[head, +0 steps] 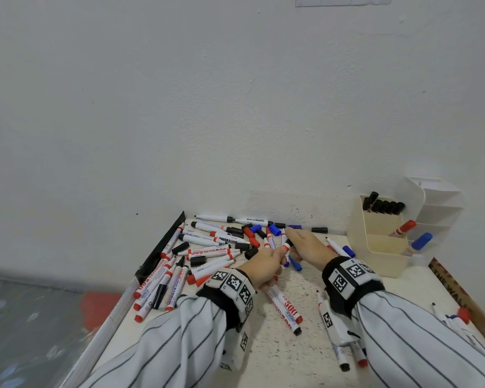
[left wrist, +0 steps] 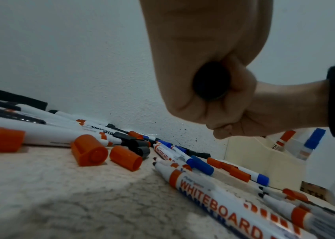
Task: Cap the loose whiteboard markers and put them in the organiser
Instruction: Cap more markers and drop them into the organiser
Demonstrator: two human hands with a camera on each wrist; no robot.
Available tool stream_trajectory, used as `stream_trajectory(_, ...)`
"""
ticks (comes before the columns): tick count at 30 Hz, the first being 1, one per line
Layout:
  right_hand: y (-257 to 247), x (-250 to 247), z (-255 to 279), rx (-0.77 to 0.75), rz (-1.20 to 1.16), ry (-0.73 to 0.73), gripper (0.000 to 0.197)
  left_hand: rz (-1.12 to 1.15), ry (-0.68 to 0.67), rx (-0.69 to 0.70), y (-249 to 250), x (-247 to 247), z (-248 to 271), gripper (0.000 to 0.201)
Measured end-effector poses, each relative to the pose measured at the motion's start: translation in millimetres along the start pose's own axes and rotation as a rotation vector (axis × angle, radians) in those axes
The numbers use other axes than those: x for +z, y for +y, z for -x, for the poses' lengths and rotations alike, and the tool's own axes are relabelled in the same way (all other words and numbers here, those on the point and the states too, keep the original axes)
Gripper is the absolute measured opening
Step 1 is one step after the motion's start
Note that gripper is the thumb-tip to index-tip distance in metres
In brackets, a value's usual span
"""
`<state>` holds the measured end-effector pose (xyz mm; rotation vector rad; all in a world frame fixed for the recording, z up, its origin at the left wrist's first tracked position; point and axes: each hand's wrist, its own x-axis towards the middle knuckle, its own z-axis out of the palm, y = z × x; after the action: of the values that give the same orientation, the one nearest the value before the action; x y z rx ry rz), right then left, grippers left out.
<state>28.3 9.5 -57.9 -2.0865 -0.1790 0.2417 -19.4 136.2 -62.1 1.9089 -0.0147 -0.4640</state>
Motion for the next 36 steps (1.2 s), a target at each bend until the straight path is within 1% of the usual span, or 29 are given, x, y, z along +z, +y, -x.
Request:
stream_trajectory(3, 0, 1, 2, -0.035, -0.042, -0.041, 0.037, 0.155, -0.073, -0.055, -2, -5, 1, 0.038)
stream_trajectory(6, -3, 0, 2, -0.074, -0.006, -0.06, 0.037, 0.161, -0.072, -0.034, -3, -9, -1, 0.041)
stream_trajectory(10, -10, -6, -5, -0.151, 0.113, -0.055, 0.035, 0.099, 0.043, 0.066, -6, -11, -10, 0.04)
stream_trajectory(12, -11, -12, -10, -0.192, 0.159, -0.017, 0.036, 0.029, 0.101, 0.108, -5, -16, -14, 0.041)
stream_trajectory(14, -12, -20, -14, -0.2, 0.161, 0.058, 0.031, -0.08, 0.164, 0.13, -6, -25, -17, 0.039)
stream_trajectory(16, -13, -32, -18, -0.191, 0.092, 0.169, 0.024, -0.217, 0.297, 0.103, -12, -38, -24, 0.028)
stream_trajectory(18, -15, -51, -21, -0.207, 0.034, 0.305, 0.02, -0.414, 0.434, 0.019, -22, -55, -32, 0.028)
stream_trajectory(20, -16, -74, -25, -0.239, -0.009, 0.439, 0.017, -0.604, 0.494, -0.072, -32, -73, -39, 0.029)
stream_trajectory(22, -15, -98, -30, -0.267, -0.039, 0.567, 0.02, -0.757, 0.504, -0.163, -39, -87, -42, 0.028)
stream_trajectory(25, -11, -132, -36, -0.294, -0.029, 0.774, 0.023, -0.909, 0.521, -0.286, -48, -98, -47, 0.03)
stream_trajectory(27, -8, -150, -37, -0.295, 0.008, 0.887, 0.024, -1.016, 0.533, -0.314, -52, -101, -52, 0.03)
stream_trajectory(29, -4, -164, -37, -0.296, 0.061, 0.976, 0.025, -1.11, 0.527, -0.31, -52, -102, -55, 0.032)
stream_trajectory(33, 2, -179, -35, -0.259, 0.14, 1.083, 0.026, -1.111, 0.494, -0.334, -47, -107, -61, 0.033)
stream_trajectory(36, 5, -184, -36, -0.222, 0.219, 1.056, 0.025, -1.096, 0.462, -0.361, -45, -111, -62, 0.032)
